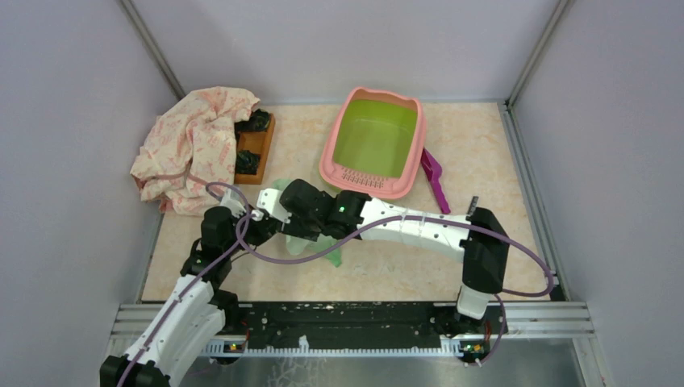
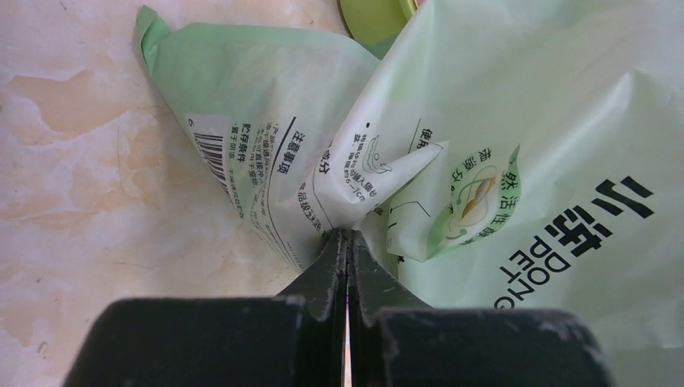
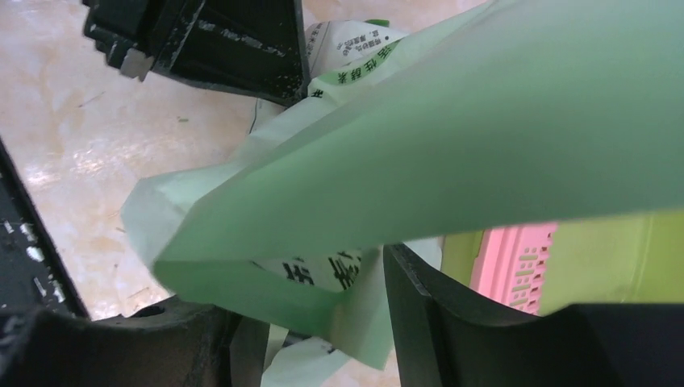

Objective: Fill the litter box with clean litter
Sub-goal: Open the cat litter bag at the center of the board.

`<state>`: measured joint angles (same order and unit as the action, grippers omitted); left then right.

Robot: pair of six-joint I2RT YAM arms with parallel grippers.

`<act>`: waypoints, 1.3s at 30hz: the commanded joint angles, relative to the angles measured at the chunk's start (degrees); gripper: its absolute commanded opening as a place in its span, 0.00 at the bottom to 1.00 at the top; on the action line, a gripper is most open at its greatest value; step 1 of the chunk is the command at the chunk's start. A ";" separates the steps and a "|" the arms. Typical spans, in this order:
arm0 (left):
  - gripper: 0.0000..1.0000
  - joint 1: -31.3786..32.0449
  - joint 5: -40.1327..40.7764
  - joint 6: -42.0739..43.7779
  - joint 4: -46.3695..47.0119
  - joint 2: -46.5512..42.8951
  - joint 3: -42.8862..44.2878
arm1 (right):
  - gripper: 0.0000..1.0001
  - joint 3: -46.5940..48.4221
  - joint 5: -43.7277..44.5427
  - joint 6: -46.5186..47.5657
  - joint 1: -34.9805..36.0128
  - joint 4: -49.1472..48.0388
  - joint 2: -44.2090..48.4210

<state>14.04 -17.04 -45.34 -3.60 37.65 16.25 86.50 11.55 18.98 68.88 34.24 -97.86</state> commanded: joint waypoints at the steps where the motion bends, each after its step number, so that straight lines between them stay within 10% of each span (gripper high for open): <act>1: 0.00 0.11 0.28 1.48 -6.90 0.01 -0.52 | 0.48 4.38 3.71 1.83 0.21 0.19 -2.76; 8: 0.00 0.11 1.12 1.44 -7.38 -0.87 -0.34 | 0.00 1.61 10.92 0.06 0.25 -2.94 -1.94; 21: 0.00 0.02 2.04 1.35 -10.00 -3.00 2.40 | 0.00 -12.60 22.41 -0.78 3.09 -25.11 12.95; 39: 0.00 0.02 -4.02 -6.05 -1.38 -1.39 10.12 | 0.00 -16.67 31.87 -13.98 5.31 -31.42 16.18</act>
<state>14.04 -18.68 -47.72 -11.22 36.01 23.83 69.04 38.63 12.58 73.38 8.69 -85.54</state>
